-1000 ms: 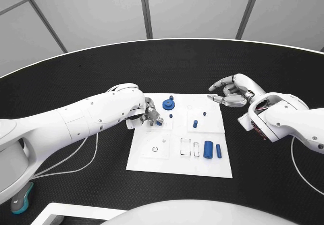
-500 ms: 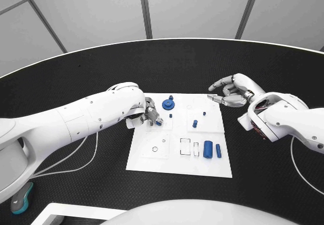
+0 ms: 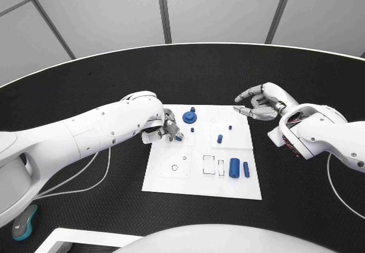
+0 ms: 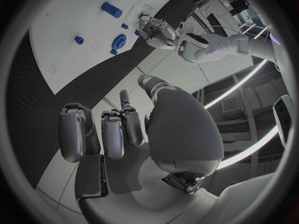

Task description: Assemble the parts on the task board

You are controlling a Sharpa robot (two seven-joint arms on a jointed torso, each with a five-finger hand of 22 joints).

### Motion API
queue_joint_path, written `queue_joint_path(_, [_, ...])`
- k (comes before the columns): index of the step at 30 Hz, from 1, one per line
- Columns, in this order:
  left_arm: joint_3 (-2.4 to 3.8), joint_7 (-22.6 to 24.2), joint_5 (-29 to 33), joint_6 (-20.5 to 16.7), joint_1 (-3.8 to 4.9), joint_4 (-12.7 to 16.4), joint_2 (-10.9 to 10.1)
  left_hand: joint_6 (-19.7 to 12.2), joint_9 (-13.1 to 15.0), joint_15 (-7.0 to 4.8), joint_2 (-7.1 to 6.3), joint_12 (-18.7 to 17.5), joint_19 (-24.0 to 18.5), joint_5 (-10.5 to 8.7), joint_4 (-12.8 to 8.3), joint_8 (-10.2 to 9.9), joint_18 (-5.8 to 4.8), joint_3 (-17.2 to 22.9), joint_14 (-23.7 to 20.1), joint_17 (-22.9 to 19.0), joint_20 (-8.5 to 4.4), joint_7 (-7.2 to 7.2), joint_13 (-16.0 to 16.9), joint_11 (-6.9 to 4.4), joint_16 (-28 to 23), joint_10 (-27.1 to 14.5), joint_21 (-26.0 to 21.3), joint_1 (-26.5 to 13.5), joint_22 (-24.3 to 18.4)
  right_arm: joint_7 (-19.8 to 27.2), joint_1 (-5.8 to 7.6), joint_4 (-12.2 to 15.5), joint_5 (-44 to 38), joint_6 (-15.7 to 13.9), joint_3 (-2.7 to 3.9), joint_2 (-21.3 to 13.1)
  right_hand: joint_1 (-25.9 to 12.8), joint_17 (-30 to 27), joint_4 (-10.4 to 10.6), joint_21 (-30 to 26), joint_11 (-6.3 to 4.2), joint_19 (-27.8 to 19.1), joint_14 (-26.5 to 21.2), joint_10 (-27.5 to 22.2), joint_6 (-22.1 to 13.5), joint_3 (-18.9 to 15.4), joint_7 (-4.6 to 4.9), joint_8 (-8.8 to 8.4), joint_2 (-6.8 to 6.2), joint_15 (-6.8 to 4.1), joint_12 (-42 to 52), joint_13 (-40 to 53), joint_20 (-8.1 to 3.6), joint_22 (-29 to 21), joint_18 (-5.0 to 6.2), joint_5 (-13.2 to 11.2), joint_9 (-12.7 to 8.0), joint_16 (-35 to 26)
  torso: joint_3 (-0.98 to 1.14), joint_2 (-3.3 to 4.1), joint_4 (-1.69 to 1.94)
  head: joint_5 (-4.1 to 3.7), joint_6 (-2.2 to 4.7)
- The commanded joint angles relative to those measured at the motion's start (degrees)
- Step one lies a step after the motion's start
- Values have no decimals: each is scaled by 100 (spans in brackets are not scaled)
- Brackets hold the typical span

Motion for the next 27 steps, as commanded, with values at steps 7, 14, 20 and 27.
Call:
queue_joint_path(7, [1,59,2,450,144,-29,26,-17,25,-7,67,41,-25,18,-564,19,-36,618,409,820,-12,-13,17,3,-21,37,-25,107,1,-3,0,-10,0,3,0,8,-45,1363,43,-21,-30,311,569,28,30,-7,15,28,14,-43,2,869,-43,856,36,23,-7,-30,6,-8,-4,-8,15])
queue_joint_path(14, [2,73,95,996,247,-166,132,-24,41,-3,52,77,-43,4,-595,27,-31,644,403,797,-9,-8,76,7,-34,60,-35,113,-26,-7,0,-26,0,9,0,32,-45,1363,43,-21,-30,311,569,28,30,-7,15,28,14,-43,2,869,-43,856,36,23,-7,-30,15,-7,-13,-10,30])
queue_joint_path(20, [2,68,120,1217,311,-315,234,-25,49,0,48,85,-53,-4,-611,31,-29,656,399,788,-7,-5,89,9,-39,60,-41,116,-39,-12,-1,-34,0,16,0,44,-45,1363,43,-21,-30,311,569,28,30,-7,15,28,14,-43,2,869,-43,856,36,23,-7,-30,16,7,-18,-19,49])
queue_joint_path(27, [2,29,125,1322,353,-523,357,-31,57,4,53,87,-62,-14,-625,31,-27,671,393,770,-5,1,92,14,-49,54,-46,118,-50,-16,-1,-39,0,21,0,60,-45,1363,43,-21,-30,311,569,28,30,-7,15,28,14,-43,2,869,-43,856,36,23,-7,-30,10,3,-3,-39,47])
